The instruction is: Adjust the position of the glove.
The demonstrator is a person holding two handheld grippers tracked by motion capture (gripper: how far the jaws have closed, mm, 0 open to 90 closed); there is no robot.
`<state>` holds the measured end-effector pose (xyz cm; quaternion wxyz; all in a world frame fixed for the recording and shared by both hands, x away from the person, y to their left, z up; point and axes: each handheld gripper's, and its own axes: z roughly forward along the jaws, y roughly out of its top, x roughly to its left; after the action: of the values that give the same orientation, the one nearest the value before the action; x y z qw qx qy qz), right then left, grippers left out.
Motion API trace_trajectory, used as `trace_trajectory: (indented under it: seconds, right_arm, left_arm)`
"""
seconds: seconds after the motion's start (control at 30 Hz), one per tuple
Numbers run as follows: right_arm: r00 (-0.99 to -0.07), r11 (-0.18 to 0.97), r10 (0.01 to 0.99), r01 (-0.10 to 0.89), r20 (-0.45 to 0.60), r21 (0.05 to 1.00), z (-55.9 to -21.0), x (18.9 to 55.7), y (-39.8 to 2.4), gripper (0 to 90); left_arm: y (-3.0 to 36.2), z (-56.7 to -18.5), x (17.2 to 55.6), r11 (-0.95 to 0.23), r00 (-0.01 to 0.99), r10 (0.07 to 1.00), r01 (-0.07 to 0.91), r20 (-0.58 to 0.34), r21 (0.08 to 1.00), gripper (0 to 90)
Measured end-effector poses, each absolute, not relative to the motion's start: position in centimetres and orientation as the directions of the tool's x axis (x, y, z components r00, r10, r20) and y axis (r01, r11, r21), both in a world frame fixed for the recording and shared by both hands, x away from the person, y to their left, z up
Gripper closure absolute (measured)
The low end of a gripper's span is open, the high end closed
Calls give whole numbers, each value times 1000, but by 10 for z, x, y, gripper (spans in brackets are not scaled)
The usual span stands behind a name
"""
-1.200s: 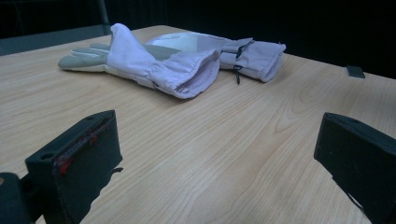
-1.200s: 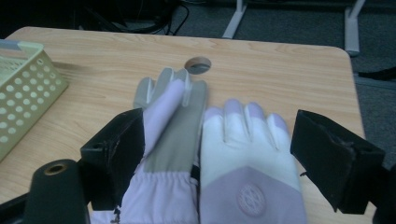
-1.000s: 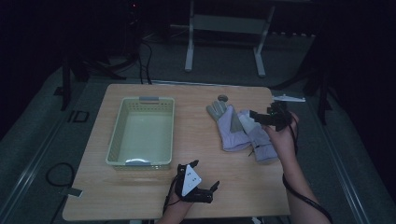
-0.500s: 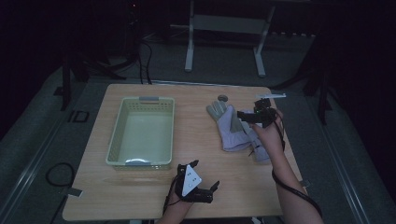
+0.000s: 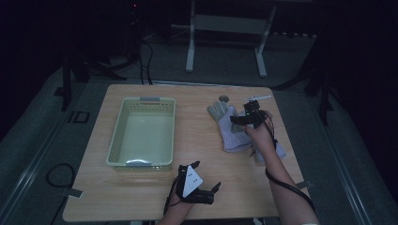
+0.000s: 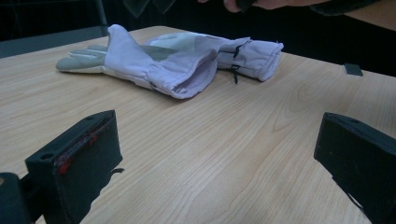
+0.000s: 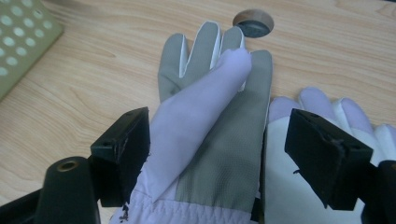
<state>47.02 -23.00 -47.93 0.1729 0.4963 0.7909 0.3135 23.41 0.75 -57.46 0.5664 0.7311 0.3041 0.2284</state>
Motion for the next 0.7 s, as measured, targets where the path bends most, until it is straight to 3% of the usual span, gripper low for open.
trace_trajectory:
  seconds: [0.3,0.7]
  right_arm:
    - [-456,311,888,686,55,658,-491,480,-221,303]
    - [-441,322,894,758,82,567,-520,493,-220,445]
  left_arm:
    - [8,-575,234,-171,712,702,187,-14,967,8]
    - [8,-575,235,-168,712,702,191,-19,967,8]
